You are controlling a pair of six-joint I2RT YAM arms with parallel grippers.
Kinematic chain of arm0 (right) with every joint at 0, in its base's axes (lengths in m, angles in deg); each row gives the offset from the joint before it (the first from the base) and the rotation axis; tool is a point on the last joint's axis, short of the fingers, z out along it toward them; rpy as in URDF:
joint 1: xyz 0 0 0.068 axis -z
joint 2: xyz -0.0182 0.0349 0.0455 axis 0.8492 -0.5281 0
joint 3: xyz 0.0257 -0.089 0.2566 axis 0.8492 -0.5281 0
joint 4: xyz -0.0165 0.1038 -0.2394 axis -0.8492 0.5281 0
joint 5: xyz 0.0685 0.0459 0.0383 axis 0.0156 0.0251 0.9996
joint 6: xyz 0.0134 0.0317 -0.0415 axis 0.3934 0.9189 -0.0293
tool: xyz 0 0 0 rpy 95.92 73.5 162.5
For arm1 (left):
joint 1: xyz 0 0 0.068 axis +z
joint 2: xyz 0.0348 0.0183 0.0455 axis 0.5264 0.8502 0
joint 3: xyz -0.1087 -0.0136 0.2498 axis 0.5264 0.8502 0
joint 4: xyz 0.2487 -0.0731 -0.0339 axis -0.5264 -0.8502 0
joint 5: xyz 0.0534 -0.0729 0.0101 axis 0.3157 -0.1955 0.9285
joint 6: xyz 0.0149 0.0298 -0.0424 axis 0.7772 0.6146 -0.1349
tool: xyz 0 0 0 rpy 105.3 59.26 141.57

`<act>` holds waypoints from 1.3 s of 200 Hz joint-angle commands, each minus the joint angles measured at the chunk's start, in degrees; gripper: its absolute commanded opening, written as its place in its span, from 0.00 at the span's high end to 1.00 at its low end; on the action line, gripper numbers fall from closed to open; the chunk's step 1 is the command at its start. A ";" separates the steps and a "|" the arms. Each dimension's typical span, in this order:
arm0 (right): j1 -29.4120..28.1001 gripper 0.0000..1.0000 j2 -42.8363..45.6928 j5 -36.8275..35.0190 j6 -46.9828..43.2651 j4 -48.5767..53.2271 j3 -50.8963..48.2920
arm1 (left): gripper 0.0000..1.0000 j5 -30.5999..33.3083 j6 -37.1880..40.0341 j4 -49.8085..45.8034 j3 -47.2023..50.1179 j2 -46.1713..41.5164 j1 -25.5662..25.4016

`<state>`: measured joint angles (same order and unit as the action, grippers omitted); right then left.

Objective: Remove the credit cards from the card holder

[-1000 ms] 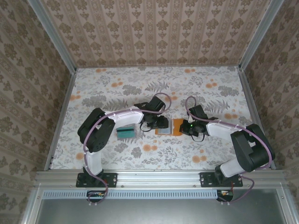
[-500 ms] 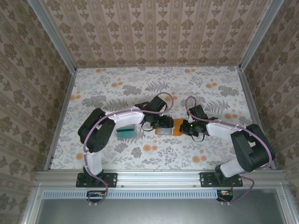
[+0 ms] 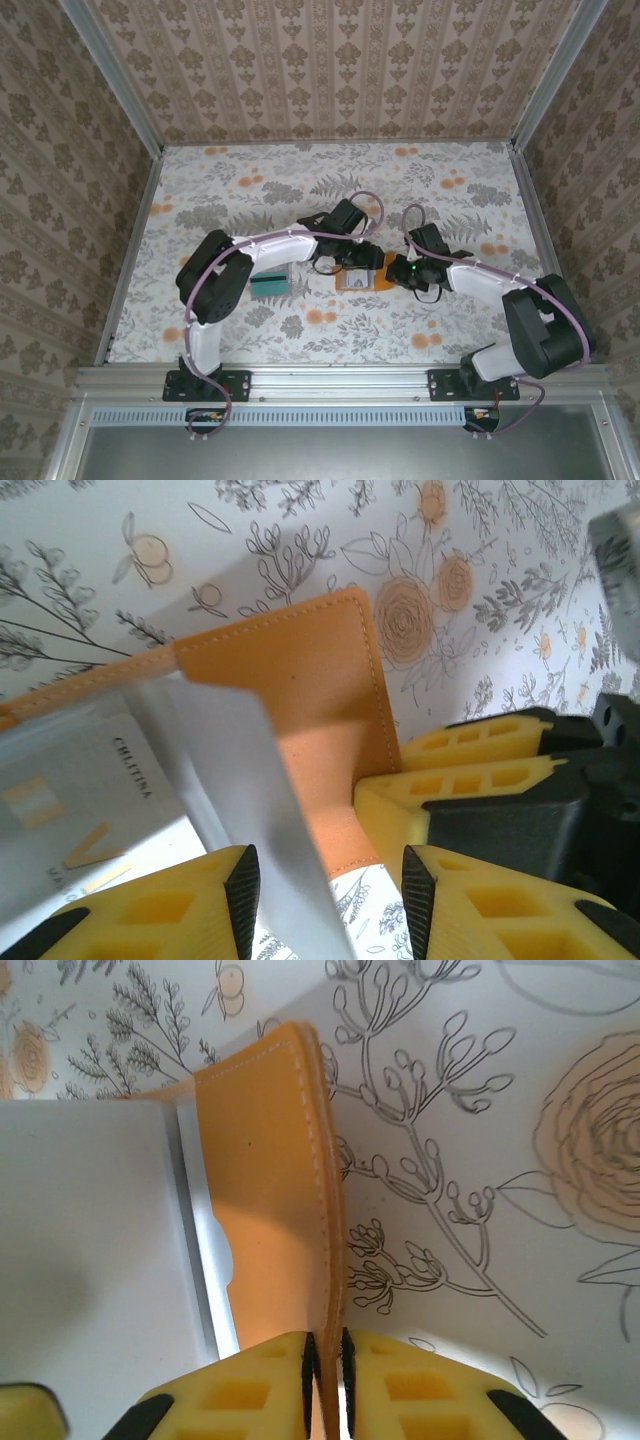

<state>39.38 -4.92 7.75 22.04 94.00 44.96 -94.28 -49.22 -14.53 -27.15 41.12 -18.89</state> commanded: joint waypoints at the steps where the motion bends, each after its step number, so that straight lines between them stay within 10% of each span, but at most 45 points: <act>1: 0.74 0.78 1.27 -1.40 -0.53 3.24 1.47 | 0.55 -2.35 1.47 0.52 -1.52 1.03 -0.14; 78: 1.80 0.66 6.66 -3.43 -1.51 7.60 3.59 | 0.58 1.21 0.58 0.26 3.21 -4.00 2.27; 132: 1.31 0.70 8.24 -1.21 -3.51 9.13 8.52 | 0.80 7.23 -0.07 -2.24 8.32 -7.50 4.83; 260: -3.05 0.76 -9.27 11.59 -2.43 1.40 13.25 | 0.93 10.53 -1.34 -6.20 7.93 -2.20 4.43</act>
<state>36.41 -12.27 17.19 19.00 96.87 58.08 -84.88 -49.94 -18.60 -19.28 37.69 -14.02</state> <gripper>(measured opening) 0.237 0.067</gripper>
